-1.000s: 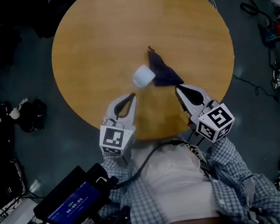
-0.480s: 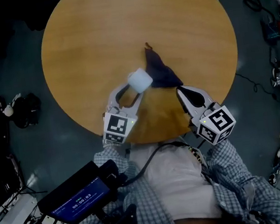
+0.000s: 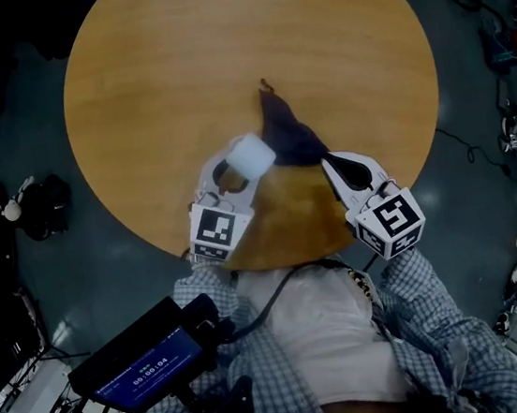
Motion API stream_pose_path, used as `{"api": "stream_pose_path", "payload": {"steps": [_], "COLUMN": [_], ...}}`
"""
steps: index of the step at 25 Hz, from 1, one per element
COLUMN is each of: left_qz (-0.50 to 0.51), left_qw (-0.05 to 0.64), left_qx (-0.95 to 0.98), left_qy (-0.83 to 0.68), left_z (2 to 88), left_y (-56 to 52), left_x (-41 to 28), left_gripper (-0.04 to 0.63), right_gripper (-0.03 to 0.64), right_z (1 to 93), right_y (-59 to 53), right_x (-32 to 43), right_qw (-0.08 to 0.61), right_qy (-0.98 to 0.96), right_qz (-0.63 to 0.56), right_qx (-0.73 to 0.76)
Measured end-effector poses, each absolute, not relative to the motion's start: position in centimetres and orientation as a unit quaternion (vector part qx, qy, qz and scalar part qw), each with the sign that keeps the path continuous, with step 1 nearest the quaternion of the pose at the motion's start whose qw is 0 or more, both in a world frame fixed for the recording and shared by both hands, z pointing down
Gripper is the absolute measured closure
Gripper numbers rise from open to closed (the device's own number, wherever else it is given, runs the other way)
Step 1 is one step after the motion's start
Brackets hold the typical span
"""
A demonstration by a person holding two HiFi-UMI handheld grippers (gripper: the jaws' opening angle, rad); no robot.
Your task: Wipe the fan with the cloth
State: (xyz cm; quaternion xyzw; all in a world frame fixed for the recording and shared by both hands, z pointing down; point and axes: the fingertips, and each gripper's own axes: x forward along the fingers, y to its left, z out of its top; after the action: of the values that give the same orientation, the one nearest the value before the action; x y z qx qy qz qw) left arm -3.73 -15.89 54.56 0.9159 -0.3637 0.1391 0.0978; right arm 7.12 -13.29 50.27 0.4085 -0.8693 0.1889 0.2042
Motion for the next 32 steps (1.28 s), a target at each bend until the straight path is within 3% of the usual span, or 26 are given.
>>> {"api": "stream_pose_path", "payload": {"steps": [2, 5, 12, 17, 22, 32], "left_qz": [0.143, 0.148, 0.159, 0.159, 0.153, 0.122], "left_qw": [0.097, 0.095, 0.08, 0.077, 0.079, 0.064], "left_qx": [0.917, 0.916, 0.915, 0.913, 0.912, 0.917], "left_qy": [-0.36, -0.36, -0.361, -0.367, -0.373, -0.374], "left_z": [54.7, 54.7, 54.5, 54.3, 54.2, 50.8], "left_y": [-15.8, -15.8, -15.8, -15.6, -15.4, -14.8], "left_x": [-3.6, -3.5, -3.2, -3.7, -3.8, -3.3], "left_gripper": [0.448, 0.448, 0.449, 0.451, 0.451, 0.452], "right_gripper": [0.611, 0.511, 0.408, 0.425, 0.531, 0.538], "right_z": [51.0, 52.7, 58.5, 60.3, 60.5, 55.6], "right_y": [-14.2, -15.7, -17.7, -17.9, -17.5, -17.7], "right_x": [6.6, 5.0, 3.8, 3.5, 3.3, 4.5], "right_qw": [0.245, 0.309, 0.404, 0.404, 0.377, 0.306], "right_qy": [-0.876, -0.88, -0.858, -0.855, -0.855, -0.867], "right_qz": [0.152, 0.111, 0.098, 0.113, 0.15, 0.152], "right_qx": [0.387, 0.344, 0.301, 0.305, 0.323, 0.363]}}
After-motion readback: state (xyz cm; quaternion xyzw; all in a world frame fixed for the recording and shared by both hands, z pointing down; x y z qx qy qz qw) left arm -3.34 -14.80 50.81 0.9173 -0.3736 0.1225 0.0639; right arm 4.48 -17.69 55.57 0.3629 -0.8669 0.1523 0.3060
